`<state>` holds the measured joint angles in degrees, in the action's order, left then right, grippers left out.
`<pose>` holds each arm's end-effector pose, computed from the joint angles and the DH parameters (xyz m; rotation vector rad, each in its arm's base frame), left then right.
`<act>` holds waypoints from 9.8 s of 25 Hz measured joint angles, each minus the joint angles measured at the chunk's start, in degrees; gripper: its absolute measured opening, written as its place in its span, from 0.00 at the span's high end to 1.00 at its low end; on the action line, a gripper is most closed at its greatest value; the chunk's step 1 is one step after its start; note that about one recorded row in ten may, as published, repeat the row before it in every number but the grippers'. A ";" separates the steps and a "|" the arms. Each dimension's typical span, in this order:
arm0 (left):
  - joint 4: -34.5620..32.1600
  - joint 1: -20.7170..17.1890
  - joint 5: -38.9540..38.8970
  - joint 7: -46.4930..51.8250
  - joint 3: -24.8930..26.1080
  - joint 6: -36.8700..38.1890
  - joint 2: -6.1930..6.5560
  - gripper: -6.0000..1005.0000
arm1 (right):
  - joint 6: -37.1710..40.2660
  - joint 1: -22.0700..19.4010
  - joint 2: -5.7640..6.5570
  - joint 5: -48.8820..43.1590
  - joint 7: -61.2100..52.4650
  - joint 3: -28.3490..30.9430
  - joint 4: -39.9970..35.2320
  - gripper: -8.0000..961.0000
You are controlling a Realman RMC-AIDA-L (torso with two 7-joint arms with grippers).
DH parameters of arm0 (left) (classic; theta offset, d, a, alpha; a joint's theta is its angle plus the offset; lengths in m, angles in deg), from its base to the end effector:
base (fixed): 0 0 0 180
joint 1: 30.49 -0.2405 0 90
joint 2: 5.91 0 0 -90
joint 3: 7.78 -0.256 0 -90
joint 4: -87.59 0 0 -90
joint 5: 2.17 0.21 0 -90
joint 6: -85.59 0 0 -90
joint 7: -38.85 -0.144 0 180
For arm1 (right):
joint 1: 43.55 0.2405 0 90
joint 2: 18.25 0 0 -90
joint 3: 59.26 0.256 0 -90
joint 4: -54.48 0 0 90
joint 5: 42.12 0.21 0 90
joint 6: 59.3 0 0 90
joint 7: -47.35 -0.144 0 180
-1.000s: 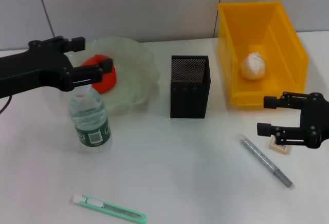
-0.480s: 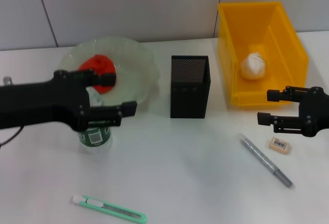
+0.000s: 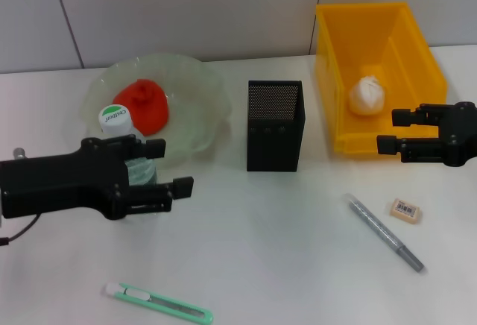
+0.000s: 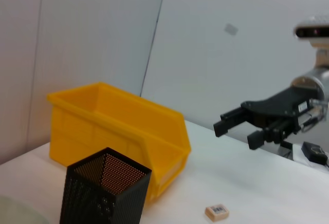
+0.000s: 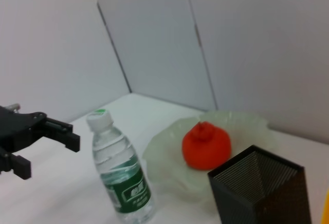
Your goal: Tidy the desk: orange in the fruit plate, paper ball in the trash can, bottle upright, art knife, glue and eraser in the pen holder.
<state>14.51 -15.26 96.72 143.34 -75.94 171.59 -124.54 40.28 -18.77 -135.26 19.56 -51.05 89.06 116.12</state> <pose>-0.1996 0.3054 0.0280 -2.7857 -0.5804 -0.6545 0.2721 0.3189 0.0986 -2.5759 0.7564 0.5828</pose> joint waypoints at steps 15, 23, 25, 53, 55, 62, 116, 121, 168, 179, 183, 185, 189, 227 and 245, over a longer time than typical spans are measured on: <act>0.90 -1.94 -0.13 -4.88 -2.42 0.40 0.15 0.19 | -0.68 -0.04 0.02 -2.45 -6.59 -4.95 4.93 0.22; -6.89 -1.84 5.53 1.80 -1.84 0.27 0.33 0.19 | -2.10 -1.75 -1.87 -2.79 1.41 -4.59 2.27 0.22; -8.64 -0.87 8.52 5.40 -1.80 0.33 0.33 0.19 | -2.11 -1.98 -2.01 -2.50 2.61 -4.53 1.50 0.22; -19.43 7.76 39.02 30.25 -9.49 12.54 0.11 0.19 | -6.26 -1.36 -2.11 4.93 11.08 -4.19 -5.59 0.22; -19.72 8.55 42.65 31.14 -12.55 12.64 0.07 0.19 | -6.34 -1.35 -2.11 5.16 11.18 -4.19 -5.81 0.22; -19.64 10.48 47.20 30.99 -20.23 12.93 0.04 0.19 | -6.67 -1.32 -2.01 6.86 11.77 -4.10 -6.79 0.22; -8.40 14.88 51.29 26.00 -32.67 4.66 -0.20 0.37 | -8.00 -1.24 -1.97 8.56 12.80 -4.10 -9.35 0.22; -8.39 14.65 51.33 25.79 -33.05 4.35 -0.20 0.38 | -7.99 -1.34 -1.99 8.56 12.80 -4.10 -9.35 0.22; -7.08 14.59 52.60 25.93 -34.62 1.91 -0.20 0.68 | -8.00 -1.14 -1.99 8.61 12.73 -4.10 -9.43 0.22; -5.79 15.17 52.54 26.17 -34.30 1.87 -0.21 0.72 | -8.00 -1.23 -1.99 8.89 12.73 -4.10 -9.43 0.22; -4.81 15.64 52.37 26.24 -34.26 1.92 -0.32 0.78 | -8.00 -1.19 -1.99 8.90 12.73 -4.10 -9.43 0.22; -4.79 15.65 52.30 26.26 -34.23 1.94 -0.32 0.79 | -7.99 -1.18 -1.99 8.90 12.73 -4.10 -9.43 0.22; -5.17 15.66 52.15 26.41 -34.15 2.30 -0.35 0.80 | -7.96 -1.15 -1.99 8.92 12.73 -4.10 -9.43 0.22; -22.76 18.19 43.89 30.85 -26.67 8.60 -0.21 0.80 | -8.63 -1.75 -1.90 9.16 13.50 -1.90 -9.74 0.22; -33.15 22.46 51.62 23.52 -17.15 -5.60 -0.18 0.80 | -8.93 -1.69 -1.90 9.15 14.19 -1.29 -11.48 0.22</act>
<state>-18.64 7.19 148.34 166.86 -93.09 165.98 -124.72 31.35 -20.46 -137.17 28.72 -36.86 87.77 104.64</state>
